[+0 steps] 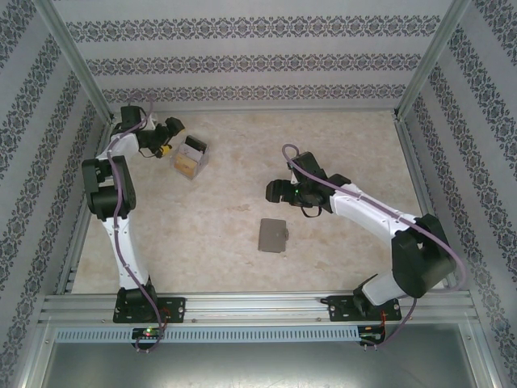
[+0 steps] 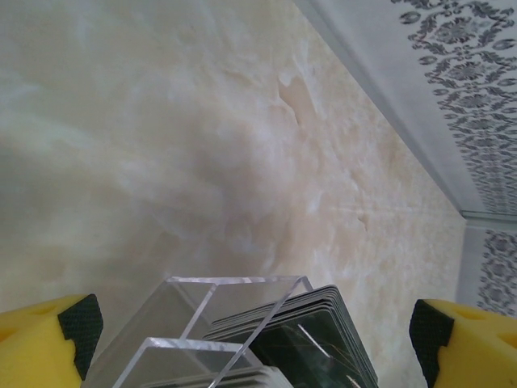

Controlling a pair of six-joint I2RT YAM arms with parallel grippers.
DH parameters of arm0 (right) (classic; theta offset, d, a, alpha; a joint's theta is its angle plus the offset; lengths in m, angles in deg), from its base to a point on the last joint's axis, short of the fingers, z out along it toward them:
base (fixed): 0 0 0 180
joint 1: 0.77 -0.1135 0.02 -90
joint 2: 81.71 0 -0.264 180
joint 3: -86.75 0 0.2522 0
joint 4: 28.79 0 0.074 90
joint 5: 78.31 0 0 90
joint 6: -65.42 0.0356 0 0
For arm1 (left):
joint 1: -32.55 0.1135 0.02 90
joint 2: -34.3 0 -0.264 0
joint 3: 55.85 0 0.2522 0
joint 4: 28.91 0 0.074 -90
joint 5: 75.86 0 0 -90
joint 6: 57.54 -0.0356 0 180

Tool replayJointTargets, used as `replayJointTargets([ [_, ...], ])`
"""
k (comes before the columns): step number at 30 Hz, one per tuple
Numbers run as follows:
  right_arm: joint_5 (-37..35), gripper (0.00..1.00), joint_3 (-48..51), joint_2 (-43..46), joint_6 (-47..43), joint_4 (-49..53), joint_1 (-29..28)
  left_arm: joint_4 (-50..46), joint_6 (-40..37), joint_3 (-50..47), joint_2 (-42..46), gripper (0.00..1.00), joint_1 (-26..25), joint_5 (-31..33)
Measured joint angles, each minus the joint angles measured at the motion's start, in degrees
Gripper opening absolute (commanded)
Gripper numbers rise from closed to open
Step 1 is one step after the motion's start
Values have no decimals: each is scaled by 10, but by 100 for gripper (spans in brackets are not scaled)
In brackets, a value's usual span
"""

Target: Put the credit cards into the card holder

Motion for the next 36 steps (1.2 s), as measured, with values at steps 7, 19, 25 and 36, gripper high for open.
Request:
replayJointTargets([
  [7,-2,84,-5,-7,0,14,0,12,10,-6,-10,99,-2,-74],
  [19,-11,84,10,-5,15,17,1,91,38,-146,58,97,-52,-91],
  [25,-11,83,47,20,20,18,8,171,84,-244,99,97,-116,-69],
  [36,-8,81,101,75,30,17,38,250,155,-309,139,96,-243,-3],
])
